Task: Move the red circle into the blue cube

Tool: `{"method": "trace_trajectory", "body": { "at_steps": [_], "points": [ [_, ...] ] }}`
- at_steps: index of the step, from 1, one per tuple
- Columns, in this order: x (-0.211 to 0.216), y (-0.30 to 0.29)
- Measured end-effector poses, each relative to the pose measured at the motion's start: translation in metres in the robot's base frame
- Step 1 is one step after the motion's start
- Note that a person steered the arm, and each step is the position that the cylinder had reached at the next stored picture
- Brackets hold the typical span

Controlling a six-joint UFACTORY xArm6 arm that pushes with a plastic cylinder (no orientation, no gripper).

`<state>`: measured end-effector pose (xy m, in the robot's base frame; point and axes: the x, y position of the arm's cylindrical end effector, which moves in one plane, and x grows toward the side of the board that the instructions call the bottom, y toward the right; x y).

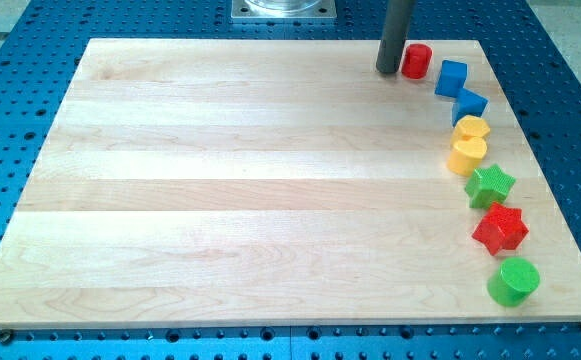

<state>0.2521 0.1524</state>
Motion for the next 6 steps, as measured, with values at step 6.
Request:
{"method": "trace_trajectory", "body": {
  "at_steps": [6],
  "points": [
    [-0.028,0.052]
  ]
}}
